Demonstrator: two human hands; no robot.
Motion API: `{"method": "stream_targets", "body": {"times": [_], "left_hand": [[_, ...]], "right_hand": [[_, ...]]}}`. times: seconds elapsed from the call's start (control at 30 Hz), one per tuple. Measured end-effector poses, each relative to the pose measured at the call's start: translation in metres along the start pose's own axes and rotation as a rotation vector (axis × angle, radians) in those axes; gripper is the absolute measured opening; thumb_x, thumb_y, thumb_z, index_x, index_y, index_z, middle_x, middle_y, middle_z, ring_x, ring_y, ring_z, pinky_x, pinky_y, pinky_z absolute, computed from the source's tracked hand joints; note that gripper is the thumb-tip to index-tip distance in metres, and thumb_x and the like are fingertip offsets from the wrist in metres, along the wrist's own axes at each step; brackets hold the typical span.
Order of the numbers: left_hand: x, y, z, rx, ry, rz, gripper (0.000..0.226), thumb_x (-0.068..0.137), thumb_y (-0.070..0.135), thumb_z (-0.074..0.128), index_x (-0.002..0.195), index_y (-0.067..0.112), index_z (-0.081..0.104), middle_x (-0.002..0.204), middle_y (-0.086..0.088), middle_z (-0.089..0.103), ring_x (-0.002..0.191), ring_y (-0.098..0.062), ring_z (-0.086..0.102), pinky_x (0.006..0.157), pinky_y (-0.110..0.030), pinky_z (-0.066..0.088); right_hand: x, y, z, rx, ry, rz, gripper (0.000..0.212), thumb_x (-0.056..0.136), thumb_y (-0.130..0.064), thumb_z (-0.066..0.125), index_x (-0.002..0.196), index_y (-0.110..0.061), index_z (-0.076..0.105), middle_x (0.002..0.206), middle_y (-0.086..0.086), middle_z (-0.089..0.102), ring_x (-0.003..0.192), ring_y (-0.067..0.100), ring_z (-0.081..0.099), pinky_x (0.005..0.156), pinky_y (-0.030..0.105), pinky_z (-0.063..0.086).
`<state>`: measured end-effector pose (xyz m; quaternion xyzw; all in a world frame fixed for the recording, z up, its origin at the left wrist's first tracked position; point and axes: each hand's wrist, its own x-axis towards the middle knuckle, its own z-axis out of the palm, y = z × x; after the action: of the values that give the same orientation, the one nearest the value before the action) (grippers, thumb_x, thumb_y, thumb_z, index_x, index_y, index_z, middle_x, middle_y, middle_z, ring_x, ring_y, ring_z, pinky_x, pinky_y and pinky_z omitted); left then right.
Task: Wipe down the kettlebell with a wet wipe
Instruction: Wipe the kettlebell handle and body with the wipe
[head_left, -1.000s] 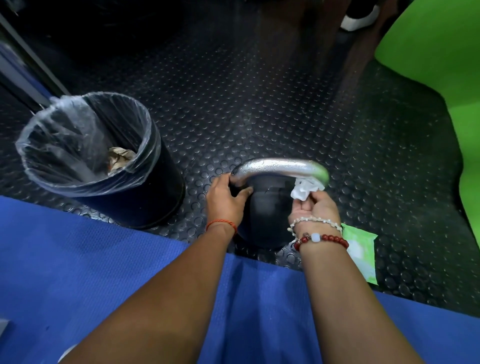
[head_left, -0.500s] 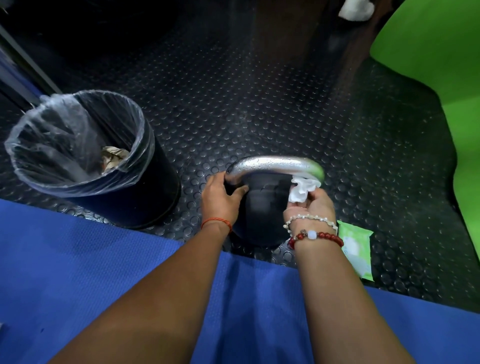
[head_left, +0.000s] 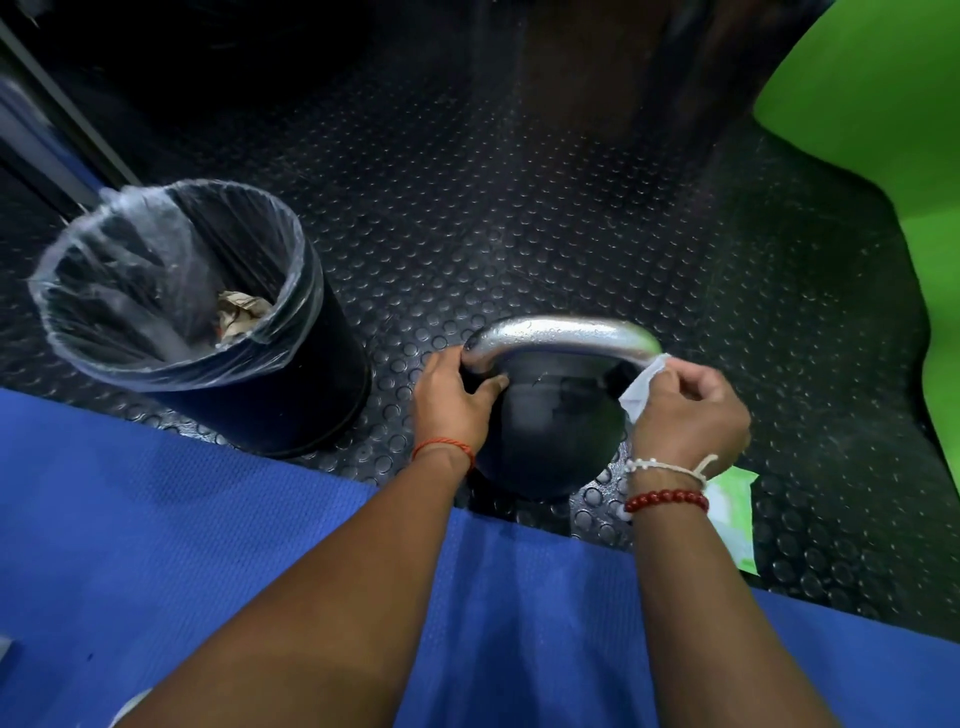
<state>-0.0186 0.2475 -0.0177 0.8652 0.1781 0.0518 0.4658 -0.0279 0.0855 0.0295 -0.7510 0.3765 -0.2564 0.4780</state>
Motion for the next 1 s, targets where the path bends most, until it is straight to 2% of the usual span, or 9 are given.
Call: {"method": "stream_targets", "body": {"times": [0.1, 0.2, 0.33, 0.47, 0.6, 0.7, 0.83, 1.0], "left_hand": [[0.001, -0.001, -0.001, 0.004, 0.0, -0.005, 0.025, 0.076, 0.029, 0.076, 0.079, 0.022, 0.053, 0.091, 0.007, 0.051, 0.083, -0.013, 0.05, 0.073, -0.021, 0.037], [0.001, -0.002, 0.0, -0.004, 0.007, -0.002, 0.025, 0.076, 0.029, 0.077, 0.078, 0.023, 0.053, 0.09, 0.007, 0.051, 0.082, -0.012, 0.05, 0.073, -0.021, 0.038], [0.002, -0.002, 0.0, -0.001, -0.001, 0.004, 0.025, 0.076, 0.028, 0.077, 0.078, 0.023, 0.052, 0.089, 0.007, 0.051, 0.081, -0.012, 0.05, 0.073, -0.022, 0.038], [0.003, -0.001, 0.0, 0.014, 0.003, 0.004, 0.025, 0.075, 0.029, 0.077, 0.08, 0.023, 0.053, 0.09, 0.007, 0.051, 0.082, -0.014, 0.051, 0.074, -0.022, 0.04], [0.003, -0.001, 0.001, 0.018, 0.005, 0.002, 0.025, 0.075, 0.03, 0.077, 0.08, 0.022, 0.054, 0.092, 0.006, 0.053, 0.084, -0.015, 0.052, 0.076, -0.024, 0.042], [0.001, 0.0, 0.001, 0.017, 0.006, -0.007, 0.025, 0.076, 0.03, 0.077, 0.08, 0.022, 0.054, 0.093, 0.007, 0.053, 0.084, -0.014, 0.051, 0.075, -0.022, 0.04], [0.002, 0.001, 0.0, 0.017, 0.007, -0.008, 0.026, 0.075, 0.03, 0.077, 0.08, 0.022, 0.053, 0.092, 0.006, 0.053, 0.084, -0.014, 0.051, 0.075, -0.022, 0.04], [0.002, 0.001, 0.0, 0.024, -0.002, -0.017, 0.026, 0.076, 0.032, 0.077, 0.081, 0.023, 0.053, 0.093, 0.007, 0.052, 0.083, -0.012, 0.051, 0.075, -0.022, 0.04]], "right_hand": [[0.015, 0.005, 0.0, 0.071, -0.111, -0.017, 0.013, 0.082, -0.009, 0.064, 0.08, -0.02, 0.072, 0.079, -0.007, 0.068, 0.065, 0.008, 0.062, 0.064, 0.023, 0.054], [0.032, 0.004, -0.006, 0.161, -0.301, 0.039, 0.017, 0.084, -0.004, 0.063, 0.083, -0.018, 0.071, 0.081, -0.004, 0.069, 0.072, 0.015, 0.066, 0.073, 0.034, 0.058], [0.049, 0.003, -0.015, 0.117, -0.516, -0.033, 0.024, 0.087, -0.002, 0.058, 0.078, -0.022, 0.069, 0.074, -0.002, 0.067, 0.066, 0.019, 0.057, 0.058, 0.031, 0.05], [0.067, 0.003, -0.018, 0.134, -0.685, 0.021, 0.027, 0.089, 0.0, 0.054, 0.075, -0.017, 0.069, 0.074, 0.003, 0.069, 0.064, 0.017, 0.063, 0.062, 0.035, 0.055], [0.077, 0.007, -0.014, 0.175, -0.793, 0.009, 0.03, 0.088, 0.004, 0.052, 0.074, -0.016, 0.069, 0.066, -0.001, 0.071, 0.055, 0.011, 0.062, 0.051, 0.027, 0.054], [0.082, 0.005, -0.01, 0.208, -0.868, -0.001, 0.031, 0.087, 0.009, 0.049, 0.075, -0.012, 0.07, 0.069, 0.0, 0.072, 0.059, 0.011, 0.063, 0.054, 0.024, 0.053], [0.09, -0.001, -0.004, 0.197, -0.953, -0.018, 0.036, 0.086, 0.007, 0.049, 0.069, -0.014, 0.073, 0.07, 0.004, 0.072, 0.062, 0.018, 0.06, 0.06, 0.032, 0.052], [0.099, -0.016, 0.009, 0.056, -1.075, -0.093, 0.04, 0.083, 0.007, 0.049, 0.06, -0.017, 0.071, 0.057, 0.0, 0.066, 0.048, 0.011, 0.05, 0.044, 0.019, 0.043]]}}
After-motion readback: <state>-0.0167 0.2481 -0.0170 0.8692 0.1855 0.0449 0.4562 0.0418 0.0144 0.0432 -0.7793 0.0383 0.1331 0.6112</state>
